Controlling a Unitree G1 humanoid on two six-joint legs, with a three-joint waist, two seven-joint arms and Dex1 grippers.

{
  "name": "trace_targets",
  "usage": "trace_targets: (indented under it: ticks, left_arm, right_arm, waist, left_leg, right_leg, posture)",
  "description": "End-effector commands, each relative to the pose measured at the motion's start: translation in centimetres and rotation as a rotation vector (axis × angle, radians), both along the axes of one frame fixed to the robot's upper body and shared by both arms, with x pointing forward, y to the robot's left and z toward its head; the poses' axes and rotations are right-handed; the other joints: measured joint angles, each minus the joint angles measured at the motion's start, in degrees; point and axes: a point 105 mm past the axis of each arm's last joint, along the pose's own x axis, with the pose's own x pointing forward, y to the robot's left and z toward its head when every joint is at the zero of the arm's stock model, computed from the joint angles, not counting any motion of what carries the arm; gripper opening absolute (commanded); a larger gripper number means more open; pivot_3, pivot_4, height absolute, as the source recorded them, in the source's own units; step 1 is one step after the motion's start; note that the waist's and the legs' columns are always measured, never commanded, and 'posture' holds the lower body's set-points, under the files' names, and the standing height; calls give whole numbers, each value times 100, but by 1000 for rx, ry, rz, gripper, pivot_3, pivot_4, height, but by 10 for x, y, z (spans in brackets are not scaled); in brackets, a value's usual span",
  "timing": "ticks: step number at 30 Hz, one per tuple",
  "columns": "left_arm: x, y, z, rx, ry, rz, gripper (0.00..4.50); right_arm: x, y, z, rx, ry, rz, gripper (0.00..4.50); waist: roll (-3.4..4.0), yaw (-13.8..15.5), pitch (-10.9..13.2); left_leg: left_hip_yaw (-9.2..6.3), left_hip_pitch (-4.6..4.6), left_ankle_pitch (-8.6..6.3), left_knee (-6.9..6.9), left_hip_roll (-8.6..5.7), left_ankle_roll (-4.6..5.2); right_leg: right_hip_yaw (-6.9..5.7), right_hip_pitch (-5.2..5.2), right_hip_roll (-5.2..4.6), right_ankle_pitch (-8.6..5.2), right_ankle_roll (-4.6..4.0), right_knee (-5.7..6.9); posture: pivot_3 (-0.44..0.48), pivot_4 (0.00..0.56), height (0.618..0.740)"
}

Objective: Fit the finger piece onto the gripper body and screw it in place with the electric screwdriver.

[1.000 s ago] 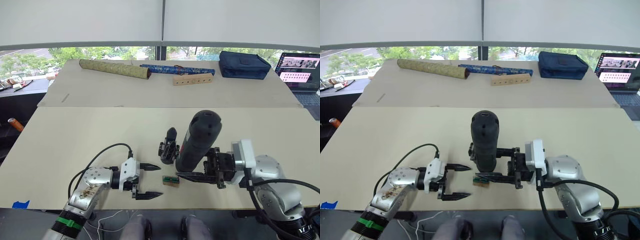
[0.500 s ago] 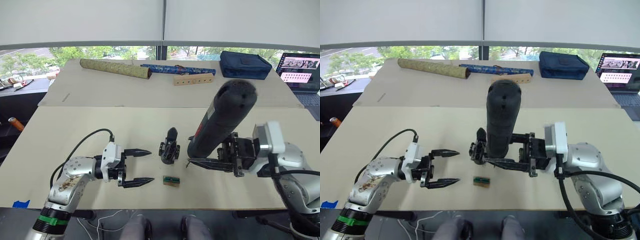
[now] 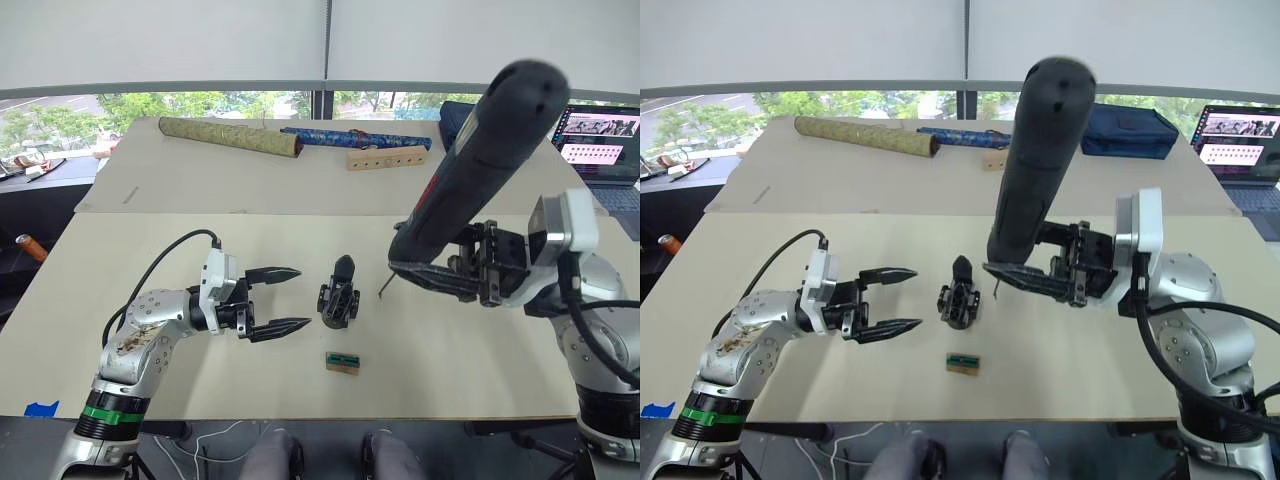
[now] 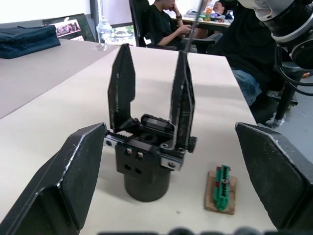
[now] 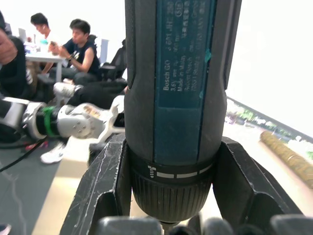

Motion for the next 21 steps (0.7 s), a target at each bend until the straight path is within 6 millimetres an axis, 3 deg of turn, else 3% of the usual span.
trace_targets:
  ticks: [1, 9, 21]
  left_arm:
    - [4, -1, 4, -1, -12, 1, 4500]
    - [11, 4, -3, 40, -23, 29, 4500]
    - [14, 0, -20, 90, -26, 25, 4500]
  right_arm:
    - [3, 1, 14, 48, -34, -6, 1901]
    - [14, 17, 14, 86, -8, 15, 1901]
    - [13, 44, 17, 96, 11, 94, 1901]
  waist:
    - [0, -1, 0]
    - [0, -8, 0]
    - [0, -6, 0]
  left_leg:
    - [0, 0, 0, 0, 0, 0]
    - [1, -4, 2, 0, -1, -2]
    - [3, -11, 3, 1, 0, -3]
  right_leg:
    - [0, -1, 0, 0, 0, 0]
    - [-1, -4, 1, 0, 0, 1]
    - [-4, -6, 3, 1, 1, 2]
  posture:
    - [0, 150, 740]
    - [0, 150, 740]
    - [0, 150, 740]
